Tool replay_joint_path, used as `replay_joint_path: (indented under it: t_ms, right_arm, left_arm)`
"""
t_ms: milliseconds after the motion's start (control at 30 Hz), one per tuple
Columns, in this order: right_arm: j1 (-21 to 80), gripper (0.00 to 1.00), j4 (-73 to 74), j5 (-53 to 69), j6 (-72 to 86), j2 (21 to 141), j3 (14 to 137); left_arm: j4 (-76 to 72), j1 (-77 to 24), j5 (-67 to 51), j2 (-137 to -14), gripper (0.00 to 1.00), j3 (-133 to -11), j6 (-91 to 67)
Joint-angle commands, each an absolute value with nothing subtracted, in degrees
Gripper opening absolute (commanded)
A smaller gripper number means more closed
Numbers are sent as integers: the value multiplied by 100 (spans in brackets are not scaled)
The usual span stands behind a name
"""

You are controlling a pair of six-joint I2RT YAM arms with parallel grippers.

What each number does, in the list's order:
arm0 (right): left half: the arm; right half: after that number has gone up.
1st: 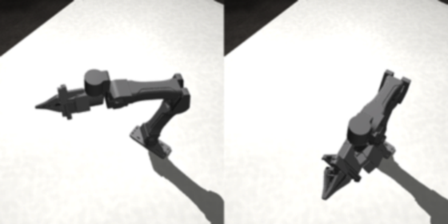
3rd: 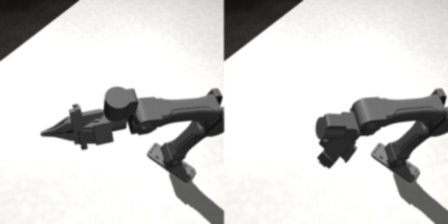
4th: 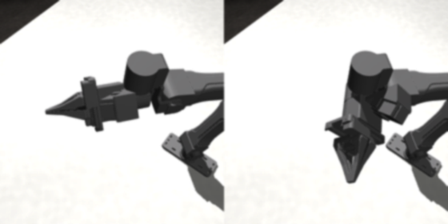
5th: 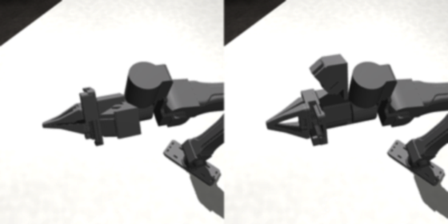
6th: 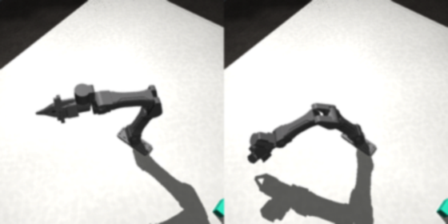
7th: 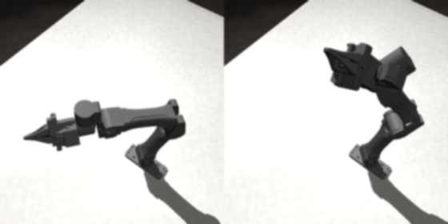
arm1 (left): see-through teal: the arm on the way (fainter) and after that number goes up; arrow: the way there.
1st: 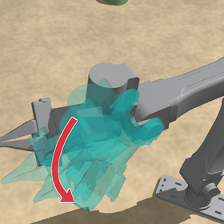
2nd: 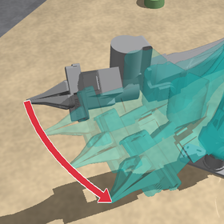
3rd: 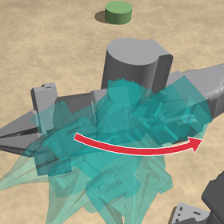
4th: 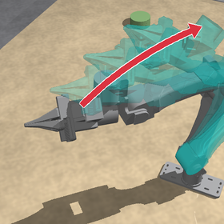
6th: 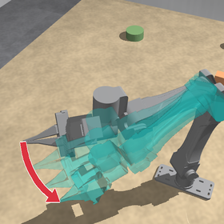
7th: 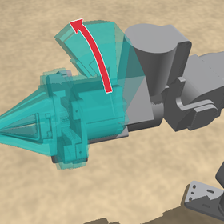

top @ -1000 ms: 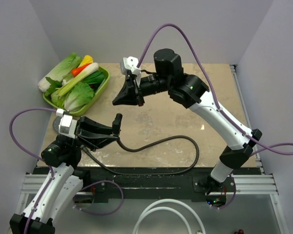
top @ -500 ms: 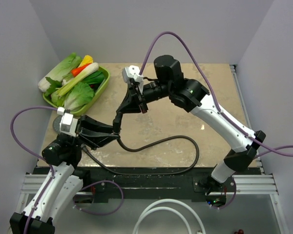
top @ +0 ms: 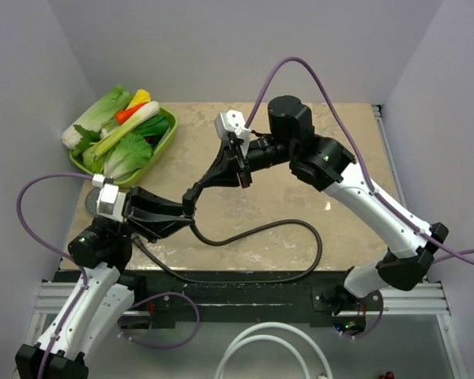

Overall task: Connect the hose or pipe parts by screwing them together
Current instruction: Install the adaptor on the pipeline.

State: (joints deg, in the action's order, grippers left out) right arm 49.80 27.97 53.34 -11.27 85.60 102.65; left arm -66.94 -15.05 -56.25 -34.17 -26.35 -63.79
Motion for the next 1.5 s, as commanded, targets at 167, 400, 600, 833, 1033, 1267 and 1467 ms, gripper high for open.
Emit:
replay_joint_path:
  t_ms: [167,400,600,833,1033,1267,1467]
  right_arm:
    - [5071,0,2224,5572,-695,7928,9590]
    - [5220,0,2180,5555,-589,7656,9369]
    - [5405,0,2267,5476,-589,7559,9299]
    - [5607,0,2320,5362,-589,7550,9290]
    - [5704,0,2294,5274,-597,7717,9457]
    - [5713,0,2636,5414,-791,7761,9887]
    - [5704,0,3901,6081,-1440,7760,10467]
  left_arm:
    - [-6443,-1485,-5045,-3445,0,-2795,-5942]
    - [-6056,-1459,-4790,-3480,0,-2777,-5608]
    - [-5819,-1441,-4632,-3498,0,-2795,-5353]
    - [-5573,-1441,-4491,-3507,0,-2839,-5142]
    - [-5555,-1441,-4553,-3498,0,-2856,-5176]
    - [-5730,-1441,-4623,-3410,0,-2786,-5309]
    - [-5880,-1441,-4623,-3384,0,-2725,-5405]
